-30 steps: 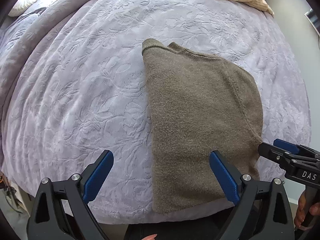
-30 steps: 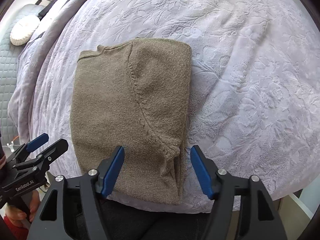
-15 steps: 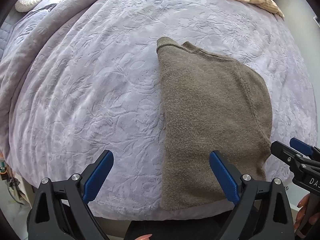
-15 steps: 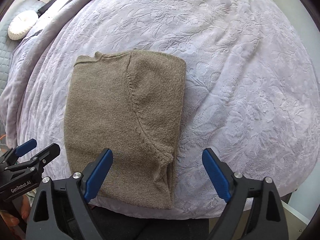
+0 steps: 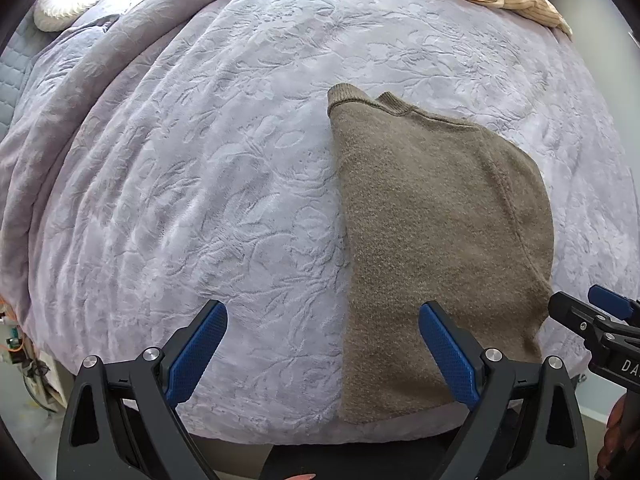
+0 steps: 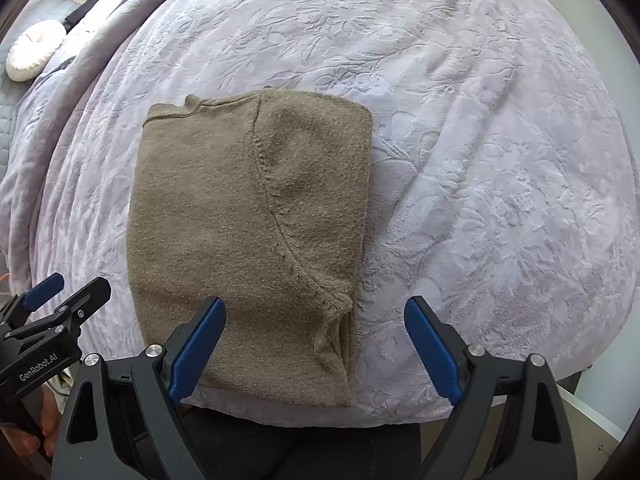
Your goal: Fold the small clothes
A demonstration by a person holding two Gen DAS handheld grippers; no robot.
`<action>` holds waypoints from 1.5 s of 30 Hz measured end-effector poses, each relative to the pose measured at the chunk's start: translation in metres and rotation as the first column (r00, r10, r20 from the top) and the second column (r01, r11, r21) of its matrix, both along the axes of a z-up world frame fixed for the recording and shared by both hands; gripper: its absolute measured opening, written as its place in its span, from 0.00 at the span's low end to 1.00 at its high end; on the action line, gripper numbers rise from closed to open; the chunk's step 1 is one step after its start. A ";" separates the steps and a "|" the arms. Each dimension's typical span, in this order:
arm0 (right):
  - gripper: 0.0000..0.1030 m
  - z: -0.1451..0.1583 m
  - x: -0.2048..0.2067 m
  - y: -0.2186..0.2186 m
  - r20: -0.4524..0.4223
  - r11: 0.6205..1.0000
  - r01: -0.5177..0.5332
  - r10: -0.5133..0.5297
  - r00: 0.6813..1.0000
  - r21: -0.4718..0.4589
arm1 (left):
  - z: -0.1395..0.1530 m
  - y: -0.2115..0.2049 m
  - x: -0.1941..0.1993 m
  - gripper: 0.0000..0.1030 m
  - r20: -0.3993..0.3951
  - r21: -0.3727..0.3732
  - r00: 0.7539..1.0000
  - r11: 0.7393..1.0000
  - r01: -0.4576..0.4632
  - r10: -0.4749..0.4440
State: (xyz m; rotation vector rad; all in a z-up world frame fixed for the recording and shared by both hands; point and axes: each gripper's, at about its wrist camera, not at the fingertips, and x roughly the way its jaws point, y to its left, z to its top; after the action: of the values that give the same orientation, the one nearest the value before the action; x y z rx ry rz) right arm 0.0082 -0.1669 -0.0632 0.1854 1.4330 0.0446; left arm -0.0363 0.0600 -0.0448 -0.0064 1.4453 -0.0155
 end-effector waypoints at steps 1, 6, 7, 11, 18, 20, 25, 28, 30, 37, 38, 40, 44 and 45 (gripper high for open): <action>0.90 0.000 0.000 0.000 -0.001 1.000 0.002 -0.002 1.000 -0.001 | 0.000 0.000 0.000 0.94 0.000 0.001 1.000 1.000 0.001 -0.001; 0.90 0.001 0.001 0.000 -0.004 1.000 0.008 -0.008 1.000 -0.007 | 0.000 0.000 0.000 0.94 0.000 -0.003 1.000 1.000 -0.001 0.001; 0.90 0.001 0.002 0.001 -0.005 1.000 0.007 -0.007 1.000 -0.009 | 0.000 0.000 0.000 0.94 0.000 -0.003 1.000 1.000 0.000 0.000; 0.90 0.000 0.002 0.003 -0.007 1.000 0.001 -0.001 1.000 -0.014 | 0.000 0.000 0.001 0.94 0.001 -0.002 1.000 1.000 0.000 0.000; 0.90 0.001 0.003 0.006 -0.003 1.000 -0.004 0.004 1.000 -0.021 | 0.001 0.002 0.000 0.94 0.012 0.005 1.000 1.000 -0.002 0.002; 0.90 0.001 0.002 0.006 -0.003 1.000 -0.003 0.002 1.000 -0.021 | 0.001 0.001 0.000 0.94 0.013 0.009 1.000 1.000 -0.003 0.003; 0.90 0.000 0.002 0.004 -0.002 1.000 0.003 -0.003 1.000 -0.022 | 0.002 0.000 0.000 0.94 0.011 0.011 1.000 1.000 0.001 -0.001; 0.90 0.000 0.003 0.004 -0.004 1.000 0.001 -0.002 1.000 -0.027 | 0.002 -0.001 0.000 0.94 0.010 0.015 1.000 1.000 0.005 -0.005; 0.90 0.000 0.003 0.004 -0.004 1.000 0.000 0.000 1.000 -0.029 | 0.002 -0.001 -0.001 0.94 0.009 0.016 1.000 1.000 0.008 -0.008; 0.90 0.000 0.002 0.005 -0.001 0.999 -0.002 0.002 1.000 -0.034 | 0.001 -0.002 -0.001 0.94 0.006 0.019 1.000 1.000 0.013 -0.013; 0.90 0.000 0.002 0.005 -0.002 0.999 -0.001 0.001 1.000 -0.033 | 0.001 -0.003 -0.001 0.94 0.005 0.019 1.000 1.000 0.012 -0.012; 0.90 0.000 0.002 0.005 -0.002 0.999 -0.001 0.001 1.000 -0.033 | 0.001 -0.003 -0.002 0.94 0.005 0.020 1.000 1.000 0.012 -0.012; 0.90 0.000 0.002 0.006 -0.003 0.999 -0.002 0.002 1.000 -0.033 | 0.000 -0.002 -0.002 0.94 0.003 0.019 1.000 1.000 0.014 -0.014; 0.90 0.000 0.001 0.006 -0.003 0.999 -0.002 0.002 1.000 -0.034 | 0.000 -0.002 -0.002 0.94 0.002 0.018 1.000 1.000 0.014 -0.014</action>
State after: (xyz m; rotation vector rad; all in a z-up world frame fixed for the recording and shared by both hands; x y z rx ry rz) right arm 0.0095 -0.1609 -0.0632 0.1561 1.4361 0.0221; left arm -0.0383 0.0580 -0.0446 0.0189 1.4433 -0.0138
